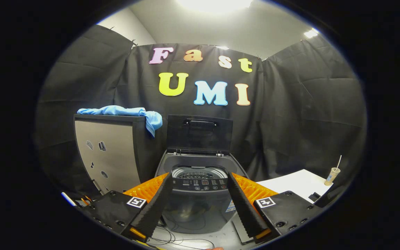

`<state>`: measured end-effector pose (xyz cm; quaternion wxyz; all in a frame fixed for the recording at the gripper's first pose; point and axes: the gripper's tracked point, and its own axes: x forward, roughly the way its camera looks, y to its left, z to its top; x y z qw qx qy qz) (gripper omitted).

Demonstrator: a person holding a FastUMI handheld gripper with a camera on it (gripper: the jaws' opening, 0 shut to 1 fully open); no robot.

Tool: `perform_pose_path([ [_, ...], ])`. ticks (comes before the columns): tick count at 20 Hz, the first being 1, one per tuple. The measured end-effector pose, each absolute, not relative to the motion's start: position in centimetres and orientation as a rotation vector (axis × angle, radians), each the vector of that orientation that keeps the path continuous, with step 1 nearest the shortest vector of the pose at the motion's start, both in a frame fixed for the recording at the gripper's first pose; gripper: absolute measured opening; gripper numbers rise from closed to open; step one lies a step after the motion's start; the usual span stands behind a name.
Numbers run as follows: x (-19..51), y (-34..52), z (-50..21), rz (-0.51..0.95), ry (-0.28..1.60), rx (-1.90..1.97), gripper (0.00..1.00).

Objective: Put the clothes into the washing machine and then close the washing machine lid.

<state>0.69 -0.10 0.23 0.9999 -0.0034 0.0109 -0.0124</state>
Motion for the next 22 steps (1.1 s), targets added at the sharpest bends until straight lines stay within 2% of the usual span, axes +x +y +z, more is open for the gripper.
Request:
perform_pose_path([
  [4, 2.5, 1.5, 4.5, 0.018, -0.022, 0.009, 0.98],
  [13, 10.3, 9.2, 20.7, 0.189, -0.092, 0.086, 0.98],
  [22, 17.5, 18.6, 28.7, 0.304, 0.051, 0.143, 0.98],
])
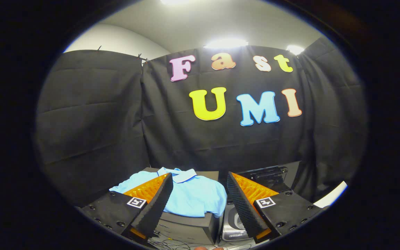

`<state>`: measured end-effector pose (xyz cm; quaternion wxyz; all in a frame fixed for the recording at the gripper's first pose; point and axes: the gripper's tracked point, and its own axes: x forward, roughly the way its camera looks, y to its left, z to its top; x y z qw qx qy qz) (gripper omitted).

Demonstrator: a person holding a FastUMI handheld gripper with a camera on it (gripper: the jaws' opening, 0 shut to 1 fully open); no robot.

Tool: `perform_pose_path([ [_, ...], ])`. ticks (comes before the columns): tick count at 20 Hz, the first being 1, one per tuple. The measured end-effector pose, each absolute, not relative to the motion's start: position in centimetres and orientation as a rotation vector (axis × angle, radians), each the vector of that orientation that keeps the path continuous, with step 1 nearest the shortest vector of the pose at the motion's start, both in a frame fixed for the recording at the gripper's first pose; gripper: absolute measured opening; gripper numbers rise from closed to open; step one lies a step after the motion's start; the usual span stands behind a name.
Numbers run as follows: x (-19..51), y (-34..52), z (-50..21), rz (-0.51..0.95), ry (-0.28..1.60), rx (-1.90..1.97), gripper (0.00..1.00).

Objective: Put the clothes into the washing machine and then close the washing machine lid.

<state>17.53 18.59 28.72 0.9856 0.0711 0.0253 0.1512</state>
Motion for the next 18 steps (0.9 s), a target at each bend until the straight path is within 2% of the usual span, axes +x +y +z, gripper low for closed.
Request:
perform_pose_path([
  [6, 20.4, 24.7, 30.2, 0.385, 0.142, 0.051, 0.98],
  [10, 22.3, 27.9, 28.1, 0.407, 0.285, -0.043, 0.99],
  [18, 25.8, 33.6, 24.3, 0.453, 0.434, -0.085, 0.99],
])
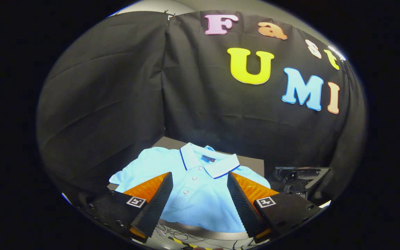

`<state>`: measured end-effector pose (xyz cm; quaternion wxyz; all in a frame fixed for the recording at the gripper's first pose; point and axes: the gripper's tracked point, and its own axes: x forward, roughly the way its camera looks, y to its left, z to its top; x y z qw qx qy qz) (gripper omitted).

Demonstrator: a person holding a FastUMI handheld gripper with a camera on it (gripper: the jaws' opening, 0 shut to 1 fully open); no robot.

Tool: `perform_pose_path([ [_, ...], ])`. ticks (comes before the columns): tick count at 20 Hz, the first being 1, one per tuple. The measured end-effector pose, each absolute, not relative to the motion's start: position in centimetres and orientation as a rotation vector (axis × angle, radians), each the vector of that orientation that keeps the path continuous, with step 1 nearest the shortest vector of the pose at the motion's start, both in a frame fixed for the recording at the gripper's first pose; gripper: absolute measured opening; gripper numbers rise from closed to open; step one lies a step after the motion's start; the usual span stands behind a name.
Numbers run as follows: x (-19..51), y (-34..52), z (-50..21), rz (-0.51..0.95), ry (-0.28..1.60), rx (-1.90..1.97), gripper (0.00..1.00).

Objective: Put the clothes into the washing machine and then close the washing machine lid.

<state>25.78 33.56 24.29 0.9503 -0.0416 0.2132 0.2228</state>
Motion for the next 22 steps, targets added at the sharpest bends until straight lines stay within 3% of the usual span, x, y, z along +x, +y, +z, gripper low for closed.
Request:
perform_pose_path([
  [13, 28.9, 35.7, 15.1, 0.410, 0.593, -0.196, 0.99],
  [22, 28.2, 35.9, 14.8, 0.447, 0.599, -0.128, 0.98],
])
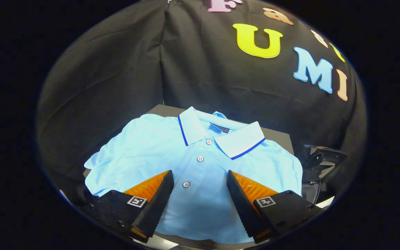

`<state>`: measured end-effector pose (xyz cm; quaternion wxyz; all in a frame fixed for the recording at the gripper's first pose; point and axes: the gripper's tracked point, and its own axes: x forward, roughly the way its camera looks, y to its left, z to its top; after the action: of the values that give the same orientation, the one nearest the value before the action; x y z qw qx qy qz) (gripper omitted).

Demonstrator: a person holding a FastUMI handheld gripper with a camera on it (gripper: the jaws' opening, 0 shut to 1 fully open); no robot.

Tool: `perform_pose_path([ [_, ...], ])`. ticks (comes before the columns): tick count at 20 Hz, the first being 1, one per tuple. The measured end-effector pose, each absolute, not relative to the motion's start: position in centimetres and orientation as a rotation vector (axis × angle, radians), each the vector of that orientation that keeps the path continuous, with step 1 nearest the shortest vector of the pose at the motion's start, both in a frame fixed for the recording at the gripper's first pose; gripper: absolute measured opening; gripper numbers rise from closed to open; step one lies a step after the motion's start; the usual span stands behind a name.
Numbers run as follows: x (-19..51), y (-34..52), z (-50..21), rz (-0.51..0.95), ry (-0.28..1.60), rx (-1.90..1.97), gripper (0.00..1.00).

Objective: Put the clothes into the washing machine and then close the washing machine lid.

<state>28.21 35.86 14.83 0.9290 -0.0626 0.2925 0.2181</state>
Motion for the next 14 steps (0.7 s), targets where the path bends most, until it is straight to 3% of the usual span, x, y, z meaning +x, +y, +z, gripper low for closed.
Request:
perform_pose_path([
  [1, 28.0, 36.1, 14.5, 0.445, 0.617, -0.131, 0.98],
  [2, 28.1, 36.1, 14.6, 0.443, 0.628, -0.139, 0.86],
  [4, 27.5, 36.7, 15.0, 0.474, 0.642, -0.143, 0.86],
  [6, 27.5, 37.1, 14.8, 0.496, 0.653, -0.140, 0.31],
  [7, 27.8, 37.3, 14.9, 0.504, 0.656, -0.155, 0.29],
  [9, 27.9, 37.0, 15.2, 0.509, 0.656, -0.143, 0.05],
  [14, 28.0, 36.9, 15.8, 0.542, 0.635, -0.093, 0.05],
])
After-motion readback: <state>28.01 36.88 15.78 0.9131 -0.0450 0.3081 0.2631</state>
